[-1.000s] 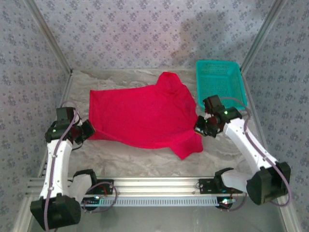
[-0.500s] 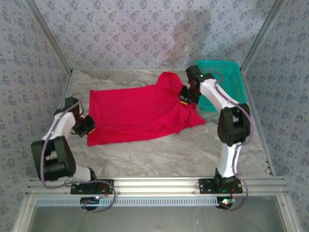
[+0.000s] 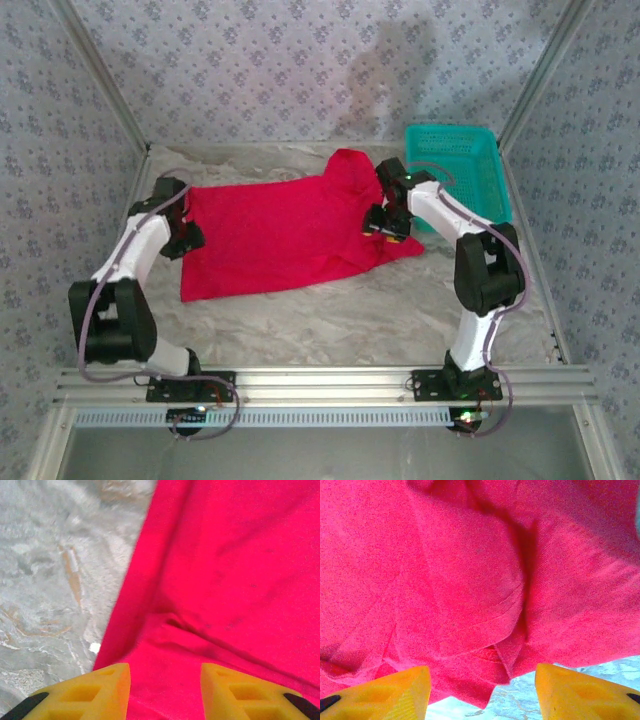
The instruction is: Fold the inside-out t-shirt
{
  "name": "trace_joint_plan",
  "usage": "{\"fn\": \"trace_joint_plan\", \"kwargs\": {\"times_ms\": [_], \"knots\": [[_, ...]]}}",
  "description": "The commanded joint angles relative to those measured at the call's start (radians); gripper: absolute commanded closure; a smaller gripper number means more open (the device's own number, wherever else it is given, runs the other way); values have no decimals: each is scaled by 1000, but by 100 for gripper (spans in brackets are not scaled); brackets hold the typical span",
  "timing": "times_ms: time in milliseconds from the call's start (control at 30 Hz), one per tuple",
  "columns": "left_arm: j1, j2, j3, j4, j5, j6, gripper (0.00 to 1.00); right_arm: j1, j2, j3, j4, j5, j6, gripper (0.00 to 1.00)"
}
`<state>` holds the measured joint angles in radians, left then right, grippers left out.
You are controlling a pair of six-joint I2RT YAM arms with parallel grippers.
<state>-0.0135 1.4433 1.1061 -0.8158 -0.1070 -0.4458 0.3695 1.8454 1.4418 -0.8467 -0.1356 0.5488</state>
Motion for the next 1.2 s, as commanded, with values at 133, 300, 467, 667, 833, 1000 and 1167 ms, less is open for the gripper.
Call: {"fn": "trace_joint_plan", "kwargs": {"times_ms": [133,300,467,667,833,1000,1167], "knots": [[-113,-124,-153,120,143,-108,61,32,103,-9,63,7,26,42],[-114,-126,-169,118,146,-104,63,30,101,25,47,23,33,83],[-112,-118,-169,118,132,-95,65,42,-23,55,20,-14,68,100],[-106,-90,-149,108,129,-87,66,11,-30,125,92,-86,163,100],[-99,-96,-147,117,121,-91,66,-20,217,362,138,-163,203,100],[-100,-103,-172,188,161,-140,67,-19,441,656,50,-256,207,60],[-91,-135,-231,255,202,-162,67,10,306,544,-11,-110,122,40]]}}
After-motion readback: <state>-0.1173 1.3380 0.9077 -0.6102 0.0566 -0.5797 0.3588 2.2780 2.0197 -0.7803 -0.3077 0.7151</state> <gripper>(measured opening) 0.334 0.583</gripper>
